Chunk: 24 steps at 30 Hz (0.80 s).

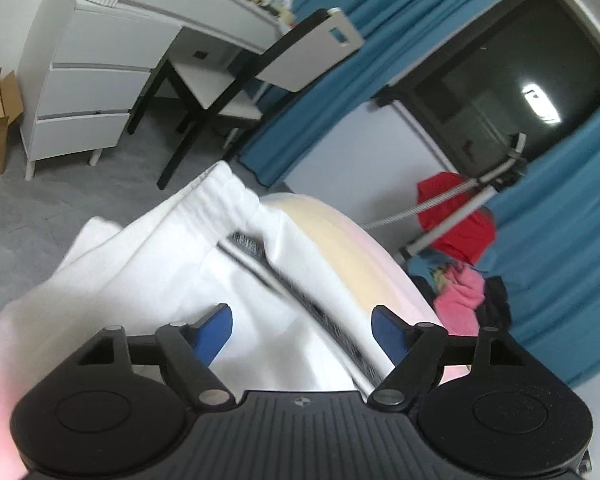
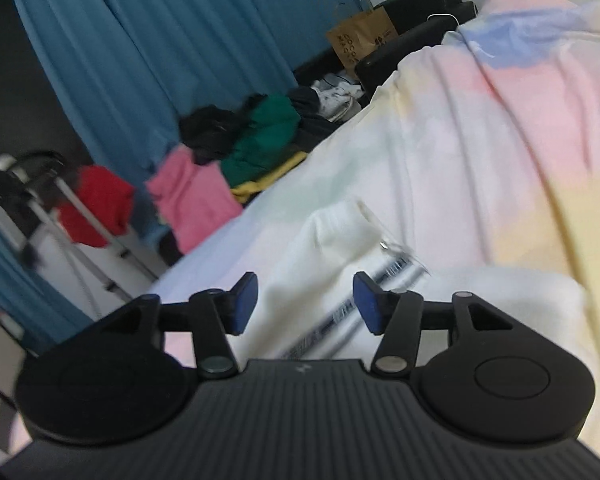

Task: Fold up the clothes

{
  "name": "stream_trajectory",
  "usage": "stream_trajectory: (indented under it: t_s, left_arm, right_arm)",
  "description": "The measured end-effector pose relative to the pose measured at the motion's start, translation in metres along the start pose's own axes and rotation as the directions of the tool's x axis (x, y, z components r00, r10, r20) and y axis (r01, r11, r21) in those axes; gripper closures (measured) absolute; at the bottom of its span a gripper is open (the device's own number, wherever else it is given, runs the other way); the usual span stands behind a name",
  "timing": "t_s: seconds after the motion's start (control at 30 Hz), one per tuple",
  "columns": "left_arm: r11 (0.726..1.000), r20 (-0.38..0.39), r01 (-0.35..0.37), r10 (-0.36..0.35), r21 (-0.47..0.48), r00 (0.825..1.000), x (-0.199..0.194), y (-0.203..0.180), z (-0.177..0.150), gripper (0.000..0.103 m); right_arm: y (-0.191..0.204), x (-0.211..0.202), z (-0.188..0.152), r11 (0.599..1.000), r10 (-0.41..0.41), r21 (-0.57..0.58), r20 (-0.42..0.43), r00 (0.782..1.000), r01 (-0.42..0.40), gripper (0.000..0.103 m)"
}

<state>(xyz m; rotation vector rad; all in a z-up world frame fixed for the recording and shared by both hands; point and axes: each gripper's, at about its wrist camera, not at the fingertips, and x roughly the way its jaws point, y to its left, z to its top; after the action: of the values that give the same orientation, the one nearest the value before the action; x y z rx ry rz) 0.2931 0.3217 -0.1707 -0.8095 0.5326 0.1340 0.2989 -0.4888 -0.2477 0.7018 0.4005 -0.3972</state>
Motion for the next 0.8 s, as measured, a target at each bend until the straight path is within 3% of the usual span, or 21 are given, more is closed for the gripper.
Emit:
stream_trajectory:
  t_s: [0.1, 0.27, 0.4, 0.6, 0.7, 0.8]
  left_arm:
    - [0.998, -0.018, 0.031, -0.032, -0.048, 0.999, -0.036, 0.016, -0.022, 0.021]
    - [0.964, -0.056, 0.078, -0.095, -0.254, 0.994, -0.07, 0.062, -0.055, 0.02]
    - [0.94, -0.202, 0.002, -0.076, -0.342, 0.977, -0.061, 0.087, -0.066, 0.02]
    - [0.909, -0.083, 0.107, -0.152, -0.402, 0.985, -0.042, 0.099, -0.065, 0.024]
    - [0.912, 0.004, 0.103, -0.11, -0.397, 0.994, -0.027, 0.099, -0.068, 0.039]
    - [0.921, 0.059, 0.088, -0.071, -0.378, 0.996, -0.019, 0.1, -0.069, 0.06]
  right_arm:
    - [-0.029, -0.04, -0.013, 0.991, 0.05, 0.122, -0.009, 0.999, -0.049, 0.046]
    - [-0.084, -0.08, -0.045, 0.935, 0.103, 0.345, -0.053, 0.993, -0.078, 0.045]
    - [-0.108, -0.077, -0.068, 0.894, 0.183, 0.436, -0.141, 0.973, -0.105, 0.045]
    - [-0.104, -0.043, -0.08, 0.886, 0.226, 0.448, -0.197, 0.954, -0.117, 0.045]
    - [-0.096, -0.023, -0.089, 0.907, 0.194, 0.402, -0.141, 0.971, -0.123, 0.047]
    - [-0.083, -0.012, -0.093, 0.937, 0.137, 0.33, -0.055, 0.989, -0.111, 0.049]
